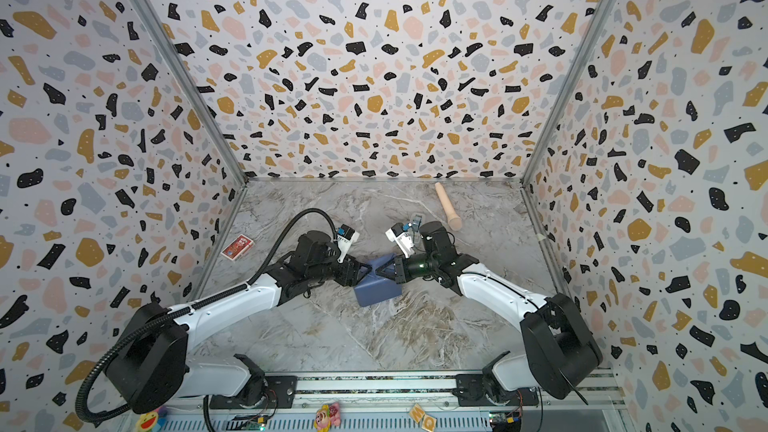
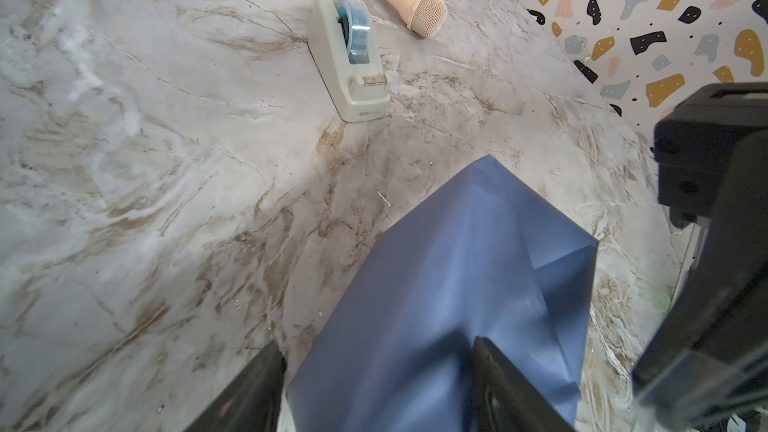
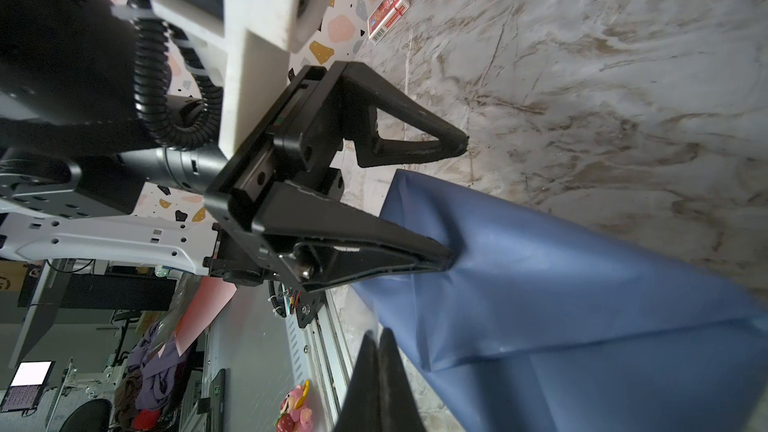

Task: Wrap the gift box in paper
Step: 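Carry the tape strip with the right gripper to the folded paper seam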

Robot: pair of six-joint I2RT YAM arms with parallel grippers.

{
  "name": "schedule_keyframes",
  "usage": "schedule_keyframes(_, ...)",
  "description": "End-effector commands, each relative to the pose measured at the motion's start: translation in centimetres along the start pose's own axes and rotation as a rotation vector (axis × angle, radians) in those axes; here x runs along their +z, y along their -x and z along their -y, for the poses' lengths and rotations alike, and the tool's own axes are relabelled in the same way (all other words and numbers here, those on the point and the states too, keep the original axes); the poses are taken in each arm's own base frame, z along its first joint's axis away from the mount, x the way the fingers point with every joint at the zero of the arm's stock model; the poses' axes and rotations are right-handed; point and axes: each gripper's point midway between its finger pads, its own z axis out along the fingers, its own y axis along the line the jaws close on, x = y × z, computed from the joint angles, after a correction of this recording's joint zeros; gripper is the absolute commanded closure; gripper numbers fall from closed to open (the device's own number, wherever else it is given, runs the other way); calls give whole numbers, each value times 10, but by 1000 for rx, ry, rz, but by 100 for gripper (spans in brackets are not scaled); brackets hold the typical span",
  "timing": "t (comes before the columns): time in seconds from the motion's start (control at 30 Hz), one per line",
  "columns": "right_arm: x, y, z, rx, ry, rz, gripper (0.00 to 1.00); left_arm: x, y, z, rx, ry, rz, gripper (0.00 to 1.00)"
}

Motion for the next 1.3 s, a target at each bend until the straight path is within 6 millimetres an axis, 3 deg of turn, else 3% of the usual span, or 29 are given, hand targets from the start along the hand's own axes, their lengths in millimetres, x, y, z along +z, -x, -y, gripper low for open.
schedule_keyframes(0.0, 0, 9, -8, -27, 2, 6, 100, 0, -39, -7, -9, 21, -127, 29)
schedule_keyframes(0.8, 5, 2, 7, 20, -39, -24, 100, -1, -39, -6, -8, 17, -125, 29)
schedule_keyframes(1.27, 3, -5, 21, -53, -122, -36, 100, 0, -39, -5, -9, 11, -125, 29)
